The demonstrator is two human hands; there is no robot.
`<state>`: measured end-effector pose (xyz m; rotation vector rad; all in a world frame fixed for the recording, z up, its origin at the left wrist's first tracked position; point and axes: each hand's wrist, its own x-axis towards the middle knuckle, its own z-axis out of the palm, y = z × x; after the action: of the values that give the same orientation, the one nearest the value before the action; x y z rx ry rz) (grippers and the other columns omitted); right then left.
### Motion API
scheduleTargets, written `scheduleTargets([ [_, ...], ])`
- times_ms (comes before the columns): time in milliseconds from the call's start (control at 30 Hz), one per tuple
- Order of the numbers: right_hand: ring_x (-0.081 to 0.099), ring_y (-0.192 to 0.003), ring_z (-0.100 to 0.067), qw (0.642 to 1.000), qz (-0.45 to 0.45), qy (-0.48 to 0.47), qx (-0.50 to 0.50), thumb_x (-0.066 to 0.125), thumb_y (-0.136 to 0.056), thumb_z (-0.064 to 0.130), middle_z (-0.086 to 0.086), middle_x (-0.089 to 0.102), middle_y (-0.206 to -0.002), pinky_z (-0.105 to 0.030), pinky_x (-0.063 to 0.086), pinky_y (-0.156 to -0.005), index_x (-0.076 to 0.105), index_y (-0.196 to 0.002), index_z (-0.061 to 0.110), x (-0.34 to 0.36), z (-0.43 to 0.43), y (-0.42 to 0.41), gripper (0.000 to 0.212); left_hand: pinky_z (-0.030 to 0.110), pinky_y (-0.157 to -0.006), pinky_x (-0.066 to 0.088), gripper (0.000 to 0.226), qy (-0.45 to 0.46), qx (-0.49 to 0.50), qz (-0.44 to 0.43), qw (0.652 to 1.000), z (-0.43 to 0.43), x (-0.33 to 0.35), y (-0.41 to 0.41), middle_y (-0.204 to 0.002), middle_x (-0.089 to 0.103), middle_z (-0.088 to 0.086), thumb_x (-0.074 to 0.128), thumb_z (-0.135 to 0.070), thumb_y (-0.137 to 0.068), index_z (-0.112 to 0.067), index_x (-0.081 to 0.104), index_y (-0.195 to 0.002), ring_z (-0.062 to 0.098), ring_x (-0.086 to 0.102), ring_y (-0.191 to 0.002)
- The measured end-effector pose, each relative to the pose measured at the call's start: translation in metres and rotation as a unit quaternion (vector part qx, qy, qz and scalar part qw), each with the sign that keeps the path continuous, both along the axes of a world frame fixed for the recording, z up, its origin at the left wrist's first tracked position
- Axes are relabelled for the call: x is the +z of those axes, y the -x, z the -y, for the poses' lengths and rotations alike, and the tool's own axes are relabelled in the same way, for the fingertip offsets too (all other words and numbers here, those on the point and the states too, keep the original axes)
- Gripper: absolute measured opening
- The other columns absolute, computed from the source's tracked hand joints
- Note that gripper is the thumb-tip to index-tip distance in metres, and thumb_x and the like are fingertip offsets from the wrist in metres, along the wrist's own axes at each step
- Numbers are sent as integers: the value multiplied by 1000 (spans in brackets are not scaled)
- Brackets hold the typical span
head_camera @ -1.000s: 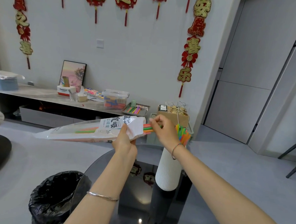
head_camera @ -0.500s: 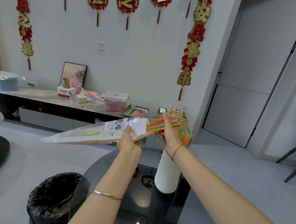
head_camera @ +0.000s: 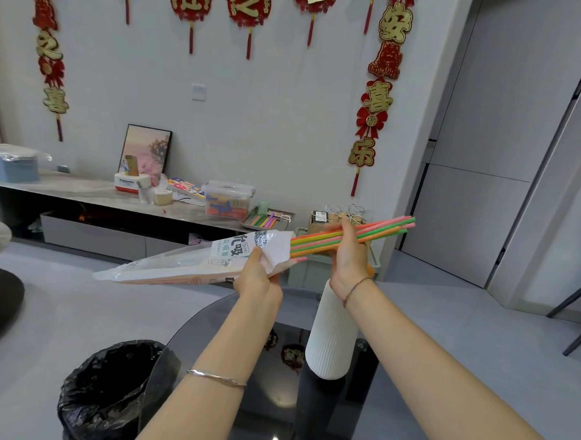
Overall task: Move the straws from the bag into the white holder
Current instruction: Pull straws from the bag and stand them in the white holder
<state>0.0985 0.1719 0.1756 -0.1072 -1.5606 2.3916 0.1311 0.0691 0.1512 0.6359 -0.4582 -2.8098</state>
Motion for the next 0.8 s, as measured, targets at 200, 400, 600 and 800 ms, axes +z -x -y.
scheduleTargets([
  [200,57,-55,-14,985,-34,140,99,46,-96,27,3,57,-41,-28,51,-64,35,-56,16,10,3,-3,43,47,-30,48,30,4,-45,-15,999,-8,0,-3,-132,55,20,58,-6,-92,-3,46,-119,40,65,-84],
  [400,23,-25,-8,980,-56,191,-5,46,-94,29,7,24,-28,-20,29,-40,28,-52,19,55,-27,3,47,65,-46,44,38,2,-65,-9,998,-9,-7,-2,-135,51,21,54,-7,-94,-5,42,-130,51,56,-108],
  [600,19,-27,-8,985,-126,113,-32,46,-92,21,7,21,-31,-17,20,-34,26,-49,21,103,-61,4,48,68,-70,45,48,31,-60,20,998,-12,-19,5,-138,47,20,57,-6,-93,-3,40,-138,48,51,-120],
  [800,20,-28,-8,988,-148,22,-39,49,-91,24,9,23,-31,-16,21,-34,28,-46,22,112,-73,10,50,58,-96,46,54,53,-50,36,997,-23,-25,10,-137,51,17,62,-6,-89,0,40,-138,39,54,-121],
])
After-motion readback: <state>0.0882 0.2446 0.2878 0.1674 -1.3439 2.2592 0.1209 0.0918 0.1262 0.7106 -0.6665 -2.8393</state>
